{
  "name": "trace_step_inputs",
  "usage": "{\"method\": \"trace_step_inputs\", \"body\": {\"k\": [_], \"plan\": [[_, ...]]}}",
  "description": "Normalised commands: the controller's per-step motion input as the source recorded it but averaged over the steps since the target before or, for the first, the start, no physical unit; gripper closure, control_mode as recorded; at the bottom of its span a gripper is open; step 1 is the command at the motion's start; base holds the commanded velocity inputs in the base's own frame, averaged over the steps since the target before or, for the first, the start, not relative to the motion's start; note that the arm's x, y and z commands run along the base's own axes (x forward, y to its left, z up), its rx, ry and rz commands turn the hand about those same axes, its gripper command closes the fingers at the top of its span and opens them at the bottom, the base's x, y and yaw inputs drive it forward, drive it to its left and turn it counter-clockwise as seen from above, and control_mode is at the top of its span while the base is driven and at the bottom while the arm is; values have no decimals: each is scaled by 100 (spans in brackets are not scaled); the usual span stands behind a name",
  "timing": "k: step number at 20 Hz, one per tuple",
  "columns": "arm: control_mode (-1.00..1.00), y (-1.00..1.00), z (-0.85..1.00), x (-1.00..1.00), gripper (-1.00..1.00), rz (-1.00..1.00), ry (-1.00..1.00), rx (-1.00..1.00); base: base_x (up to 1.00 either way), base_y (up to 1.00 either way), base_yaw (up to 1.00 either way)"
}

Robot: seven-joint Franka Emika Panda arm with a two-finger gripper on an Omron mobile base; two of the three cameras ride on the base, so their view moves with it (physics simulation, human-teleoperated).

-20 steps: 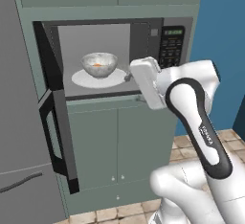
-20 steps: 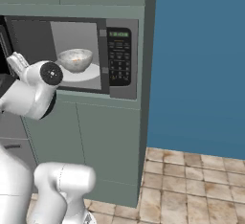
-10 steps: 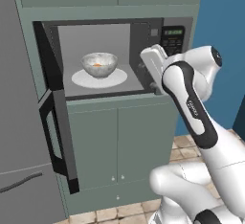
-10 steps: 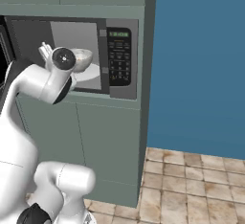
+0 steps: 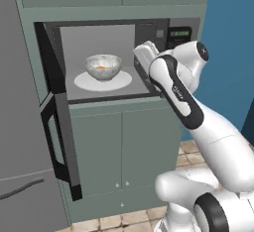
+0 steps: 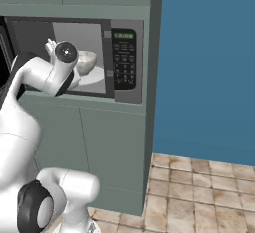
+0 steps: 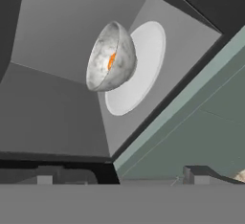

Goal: The microwave is finished heating the shrimp and lemon. Take the bowl containing the food and place it on the dining counter.

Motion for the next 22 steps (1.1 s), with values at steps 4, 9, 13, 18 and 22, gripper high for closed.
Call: {"method": "trace_step_inputs", "body": {"k": [4,9,13,18,22], "plan": [[-100,8,-11,68,-100,-4,1,-1,0,0,0],[-100,14,-41,85,-100,-3,8,-6,0,0,0],[-100,3,-42,76,-100,-1,6,-3,0,0,0],[-100,3,-2,63,-100,0,0,0,0,0,0],[-100,8,-2,43,-100,0,0,0,0,0,0]]}}
